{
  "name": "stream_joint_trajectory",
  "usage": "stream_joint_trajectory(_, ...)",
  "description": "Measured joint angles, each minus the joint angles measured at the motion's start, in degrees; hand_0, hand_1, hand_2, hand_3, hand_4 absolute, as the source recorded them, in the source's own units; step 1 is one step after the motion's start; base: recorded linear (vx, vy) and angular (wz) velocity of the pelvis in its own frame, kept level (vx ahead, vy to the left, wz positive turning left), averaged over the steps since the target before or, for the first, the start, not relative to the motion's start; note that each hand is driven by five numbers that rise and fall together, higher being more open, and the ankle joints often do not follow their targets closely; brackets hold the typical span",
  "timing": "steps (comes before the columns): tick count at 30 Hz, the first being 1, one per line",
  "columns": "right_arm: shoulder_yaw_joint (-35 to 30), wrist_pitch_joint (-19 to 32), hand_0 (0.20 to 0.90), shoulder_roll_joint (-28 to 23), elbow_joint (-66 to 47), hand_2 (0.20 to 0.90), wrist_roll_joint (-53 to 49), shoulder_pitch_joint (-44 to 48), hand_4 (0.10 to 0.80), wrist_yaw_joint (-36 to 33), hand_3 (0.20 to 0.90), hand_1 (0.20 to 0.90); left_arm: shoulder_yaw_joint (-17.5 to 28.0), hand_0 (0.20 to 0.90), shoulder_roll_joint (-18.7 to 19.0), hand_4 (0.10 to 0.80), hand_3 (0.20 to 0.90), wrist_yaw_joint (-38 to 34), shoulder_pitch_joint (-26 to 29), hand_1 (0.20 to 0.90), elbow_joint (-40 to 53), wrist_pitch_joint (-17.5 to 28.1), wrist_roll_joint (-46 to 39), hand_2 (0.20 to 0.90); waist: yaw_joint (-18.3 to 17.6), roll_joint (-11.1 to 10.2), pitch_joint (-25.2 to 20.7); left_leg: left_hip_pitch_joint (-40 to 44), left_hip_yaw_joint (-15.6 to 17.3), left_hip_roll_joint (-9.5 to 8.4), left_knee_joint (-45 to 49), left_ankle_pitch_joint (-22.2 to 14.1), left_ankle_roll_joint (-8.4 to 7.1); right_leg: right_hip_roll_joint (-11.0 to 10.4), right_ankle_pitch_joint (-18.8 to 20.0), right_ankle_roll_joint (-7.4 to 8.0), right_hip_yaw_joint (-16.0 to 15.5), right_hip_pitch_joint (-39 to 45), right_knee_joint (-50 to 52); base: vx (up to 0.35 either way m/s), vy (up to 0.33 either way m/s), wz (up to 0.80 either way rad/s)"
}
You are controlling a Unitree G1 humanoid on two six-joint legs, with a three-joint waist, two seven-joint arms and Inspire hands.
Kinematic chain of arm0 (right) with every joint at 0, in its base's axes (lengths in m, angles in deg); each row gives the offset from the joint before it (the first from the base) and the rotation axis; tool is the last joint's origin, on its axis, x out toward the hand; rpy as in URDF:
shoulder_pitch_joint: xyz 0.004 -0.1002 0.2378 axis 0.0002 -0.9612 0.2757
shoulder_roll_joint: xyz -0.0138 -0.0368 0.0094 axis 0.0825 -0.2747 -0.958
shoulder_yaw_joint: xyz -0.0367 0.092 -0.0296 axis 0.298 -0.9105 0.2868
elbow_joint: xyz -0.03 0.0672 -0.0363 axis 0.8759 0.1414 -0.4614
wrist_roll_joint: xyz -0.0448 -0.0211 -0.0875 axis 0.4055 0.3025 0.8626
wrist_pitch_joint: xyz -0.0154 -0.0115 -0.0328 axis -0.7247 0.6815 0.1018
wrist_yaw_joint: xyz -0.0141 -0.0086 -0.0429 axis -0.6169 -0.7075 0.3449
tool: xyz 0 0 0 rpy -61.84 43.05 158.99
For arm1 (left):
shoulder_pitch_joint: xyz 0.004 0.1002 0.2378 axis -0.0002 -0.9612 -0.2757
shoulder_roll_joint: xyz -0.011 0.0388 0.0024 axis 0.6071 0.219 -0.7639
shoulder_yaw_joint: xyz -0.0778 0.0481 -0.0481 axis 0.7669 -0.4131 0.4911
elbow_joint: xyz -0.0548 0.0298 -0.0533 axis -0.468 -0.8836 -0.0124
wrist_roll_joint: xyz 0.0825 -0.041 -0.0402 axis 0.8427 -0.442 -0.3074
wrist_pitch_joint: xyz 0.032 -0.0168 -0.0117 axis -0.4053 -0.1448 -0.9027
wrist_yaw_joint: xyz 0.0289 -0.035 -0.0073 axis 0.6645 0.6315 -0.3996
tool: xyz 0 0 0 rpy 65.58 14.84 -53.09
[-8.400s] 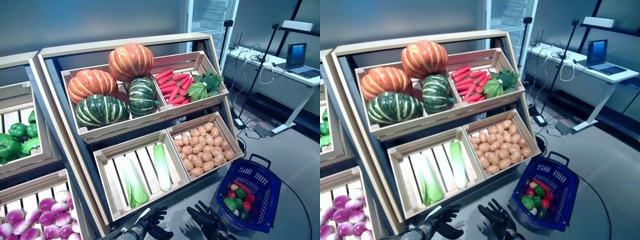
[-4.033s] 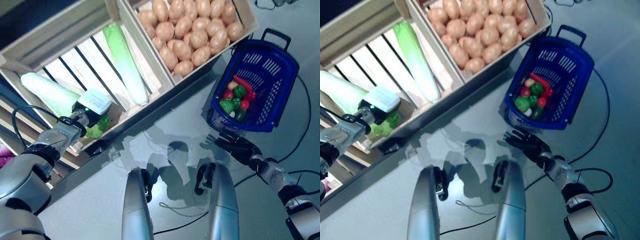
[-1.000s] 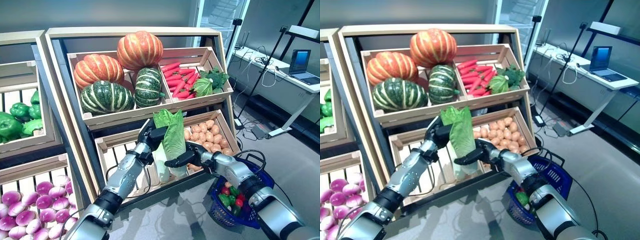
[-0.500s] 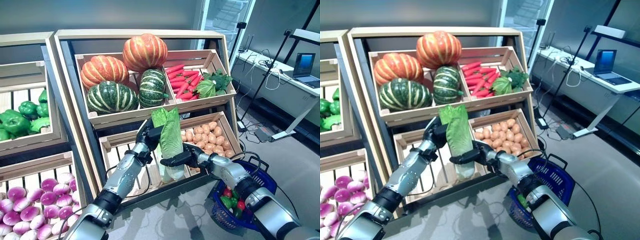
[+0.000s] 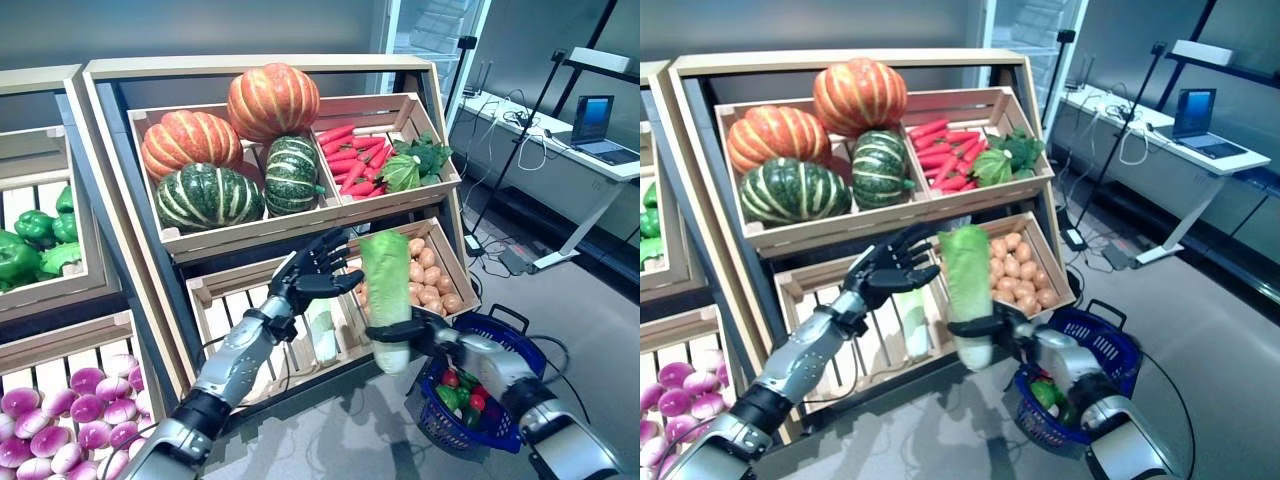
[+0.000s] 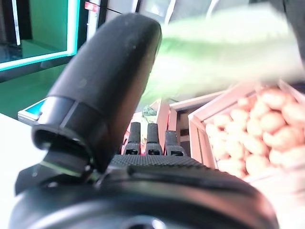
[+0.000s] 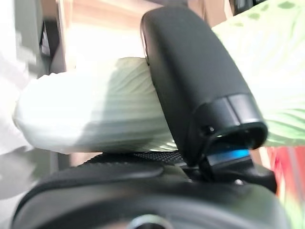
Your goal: Put vegetables into the basket
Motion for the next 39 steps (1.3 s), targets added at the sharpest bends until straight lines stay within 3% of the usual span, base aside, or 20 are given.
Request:
stream_joint_trajectory(7, -4.0, 0.1, 0.3, -7.3, 9.0, 0.3, 5.8, -5.1, 0.4, -0.6, 0.3, 0.3, 5.1, 0.9, 2.7, 0.8, 0.9, -1.5, -0.7, 0.9, -2.8, 3.6, 5.9, 0.9, -1.2, 0.5, -0.3, 0.0, 1.7, 0.02, 0.0, 0.0, 0.04, 0.1, 0.6, -0.05, 1.6, -1.1, 0.0, 0.011, -0.008, -0.12)
stream_joint_trajectory(11, -8.8, 0.9, 0.3, -7.3, 13.6, 0.3, 5.0, -6.6, 0.4, -2.1, 0.3, 0.3, 5.1, 0.9, 5.8, 0.8, 0.9, -6.8, -0.6, 0.9, -5.4, 9.7, 20.1, 0.9, -2.6, 1.0, -0.5, 0.0, 2.9, 0.03, 0.0, -0.1, 0.09, 0.2, 1.2, -0.19, 3.0, -2.0, 0.0, 0.029, -0.024, -0.18)
stream_joint_trajectory(14, -12.3, 2.6, 0.3, -7.3, 17.9, 0.3, 4.0, -7.5, 0.4, -2.6, 0.3, 0.3, 4.7, 0.9, 9.1, 0.8, 0.9, -14.7, -0.6, 0.9, -8.3, 15.4, 33.4, 0.9, -3.2, 1.1, -0.6, 0.3, 3.1, 0.13, -0.1, -0.1, 0.08, 0.3, 1.2, -0.24, 3.3, -1.9, -0.2, 0.078, -0.021, -0.06)
stream_joint_trajectory(18, -14.9, 3.3, 0.3, -7.4, 20.4, 0.3, -1.6, -9.4, 0.4, -5.6, 0.3, 0.3, 0.8, 0.9, 16.9, 0.8, 0.9, -25.8, -0.4, 0.9, -11.4, 19.5, 52.0, 0.9, -3.2, 1.5, -0.8, 0.3, 3.6, 0.14, -0.4, -0.1, 0.07, 0.3, 1.3, -0.25, 3.8, -2.0, -0.2, 0.052, -0.026, -0.03)
stream_joint_trajectory(22, -15.2, 5.5, 0.3, -7.4, 20.4, 0.3, -5.0, -8.7, 0.4, -10.6, 0.3, 0.3, -5.1, 0.9, 21.8, 0.8, 0.9, -32.7, 1.2, 0.9, -14.3, 20.6, 62.0, 0.9, -2.8, 2.5, -1.2, -1.3, 4.2, 0.05, 0.0, 0.0, 0.02, 0.3, 1.7, -0.43, 4.3, -3.8, 0.0, -0.111, -0.033, -0.09)
stream_joint_trajectory(25, -14.9, 6.8, 0.3, -7.6, 22.7, 0.3, -6.7, -2.9, 0.4, -15.0, 0.3, 0.3, -12.3, 0.9, 22.0, 0.8, 0.9, -38.2, 8.6, 0.9, -20.9, 21.8, 67.7, 0.9, -2.5, 3.2, 0.5, -7.7, 3.4, 0.02, 4.5, -0.3, 0.24, -0.3, 1.8, -0.84, 4.5, -10.0, 3.7, -0.401, -0.033, 0.02)
stream_joint_trajectory(29, -12.1, 8.7, 0.3, -9.8, 25.4, 0.3, -9.2, 13.3, 0.4, -19.2, 0.3, 0.3, -19.5, 0.9, 22.9, 0.8, 0.9, -42.7, 22.2, 0.9, -28.0, 22.4, 72.7, 0.9, -3.0, 4.3, 9.9, -20.3, 2.7, -0.03, 17.4, -2.8, 0.96, -2.2, 0.1, -2.36, 4.8, -22.6, 15.8, -0.297, 0.006, -0.07)
stream_joint_trajectory(30, -10.8, 9.6, 0.3, -9.9, 25.6, 0.3, -11.2, 17.7, 0.4, -20.3, 0.3, 0.3, -21.8, 0.9, 23.6, 0.8, 0.9, -44.2, 25.5, 0.9, -29.3, 22.5, 74.0, 0.9, -3.2, 4.4, 12.2, -24.5, 2.4, 0.09, 22.8, -5.0, 0.98, -3.1, -2.1, -2.78, 4.9, -27.1, 21.5, -0.224, 0.037, -0.16)
stream_joint_trajectory(34, -9.5, 11.8, 0.3, -11.7, 25.9, 0.3, -12.6, 27.8, 0.4, -21.8, 0.3, 0.3, -24.4, 0.9, 23.6, 0.8, 0.9, -48.1, 33.4, 0.9, -30.7, 22.2, 77.6, 0.9, -3.2, 4.6, 17.0, -38.3, 0.9, 0.05, 38.4, -10.7, 1.6, -4.8, -6.6, -3.27, 7.7, -41.2, 36.0, -0.181, 0.018, -0.09)
stream_joint_trajectory(39, -5.2, 11.9, 0.3, -14.5, 26.3, 0.3, -12.9, 34.6, 0.4, -24.0, 0.3, 0.3, -28.0, 0.9, 24.4, 0.8, 0.9, -51.3, 39.5, 0.9, -30.9, 21.3, 81.1, 0.9, -3.4, 5.2, 20.8, -50.7, -0.3, -0.38, 50.7, -13.8, 2.08, -6.8, -10.4, -4.1, 9.8, -54.0, 49.4, -0.101, -0.007, 0.09)
